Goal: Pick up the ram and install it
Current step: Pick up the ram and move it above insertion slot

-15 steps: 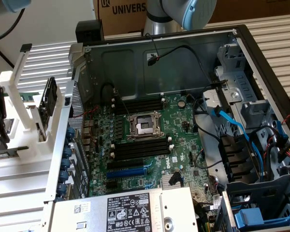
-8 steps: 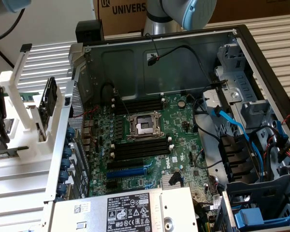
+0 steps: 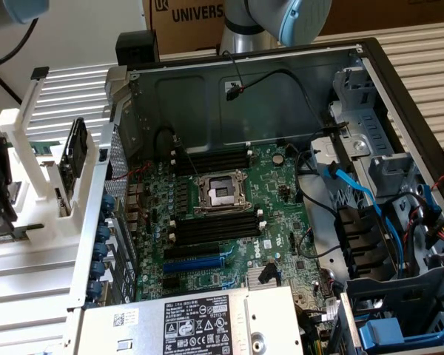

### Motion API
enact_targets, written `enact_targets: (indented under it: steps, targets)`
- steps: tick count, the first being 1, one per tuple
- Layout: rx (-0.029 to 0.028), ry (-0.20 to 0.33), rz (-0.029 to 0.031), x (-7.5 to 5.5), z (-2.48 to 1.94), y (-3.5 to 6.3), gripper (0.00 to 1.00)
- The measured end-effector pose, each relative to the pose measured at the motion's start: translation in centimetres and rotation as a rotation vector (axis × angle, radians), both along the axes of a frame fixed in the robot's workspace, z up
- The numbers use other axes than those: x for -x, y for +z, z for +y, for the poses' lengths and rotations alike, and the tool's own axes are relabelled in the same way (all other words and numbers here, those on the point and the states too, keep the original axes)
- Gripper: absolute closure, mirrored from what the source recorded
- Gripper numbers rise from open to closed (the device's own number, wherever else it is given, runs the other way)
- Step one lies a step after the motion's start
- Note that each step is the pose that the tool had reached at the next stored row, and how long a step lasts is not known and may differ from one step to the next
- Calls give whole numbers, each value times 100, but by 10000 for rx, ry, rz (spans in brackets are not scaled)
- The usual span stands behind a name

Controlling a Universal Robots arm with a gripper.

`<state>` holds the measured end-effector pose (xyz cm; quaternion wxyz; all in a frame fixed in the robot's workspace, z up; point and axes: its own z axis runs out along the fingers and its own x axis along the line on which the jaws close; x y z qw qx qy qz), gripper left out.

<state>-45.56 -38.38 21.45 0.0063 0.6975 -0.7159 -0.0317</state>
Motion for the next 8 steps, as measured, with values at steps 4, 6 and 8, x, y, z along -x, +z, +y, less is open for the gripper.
enact_targets:
  steps: [4,6,8]
  targets:
    - [-1,33,-38,-1,0,-25,76]
    - [-1,48,-58,0,0,-42,76]
    - [-1,63,-76,0,0,-56,76]
